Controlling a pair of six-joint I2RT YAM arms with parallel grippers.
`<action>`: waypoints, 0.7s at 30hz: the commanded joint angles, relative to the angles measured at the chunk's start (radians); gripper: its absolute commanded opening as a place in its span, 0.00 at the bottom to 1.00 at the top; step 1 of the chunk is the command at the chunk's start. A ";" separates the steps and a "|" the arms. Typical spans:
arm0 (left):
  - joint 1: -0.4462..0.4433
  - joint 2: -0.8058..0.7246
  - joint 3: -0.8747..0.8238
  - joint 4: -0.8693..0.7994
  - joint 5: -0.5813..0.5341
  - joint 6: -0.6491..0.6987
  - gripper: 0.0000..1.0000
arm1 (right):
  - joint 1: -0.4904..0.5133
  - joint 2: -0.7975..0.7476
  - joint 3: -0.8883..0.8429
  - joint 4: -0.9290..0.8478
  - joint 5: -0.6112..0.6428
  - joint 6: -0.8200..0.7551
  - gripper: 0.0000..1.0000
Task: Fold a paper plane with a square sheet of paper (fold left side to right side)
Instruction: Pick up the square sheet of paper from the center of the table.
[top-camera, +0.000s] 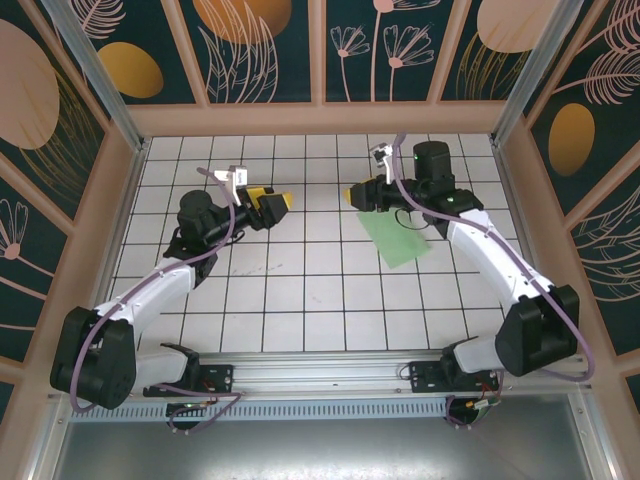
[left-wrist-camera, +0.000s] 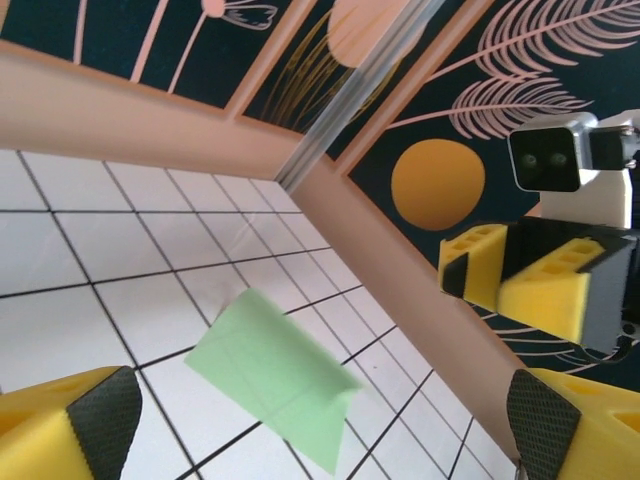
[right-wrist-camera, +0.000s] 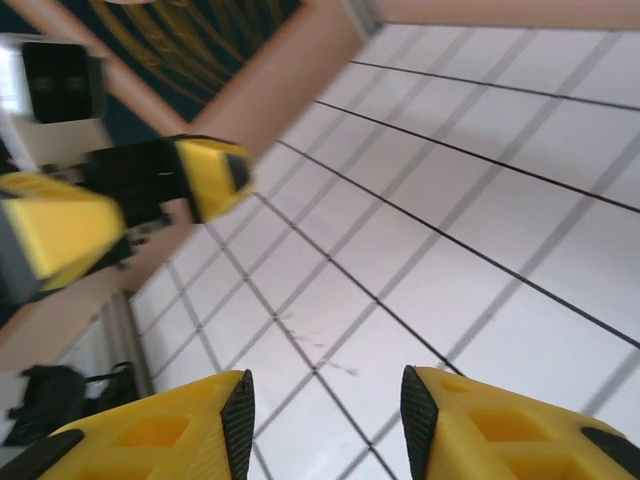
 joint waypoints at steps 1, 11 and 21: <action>0.003 0.007 -0.012 -0.055 -0.023 0.031 0.94 | -0.026 0.040 -0.003 -0.083 0.251 0.000 0.52; -0.095 0.146 0.003 -0.036 -0.003 -0.012 0.88 | -0.181 0.213 -0.104 -0.073 0.632 0.084 0.91; -0.192 0.319 0.113 -0.036 -0.035 -0.036 0.85 | -0.262 0.409 -0.057 -0.093 0.893 0.130 0.99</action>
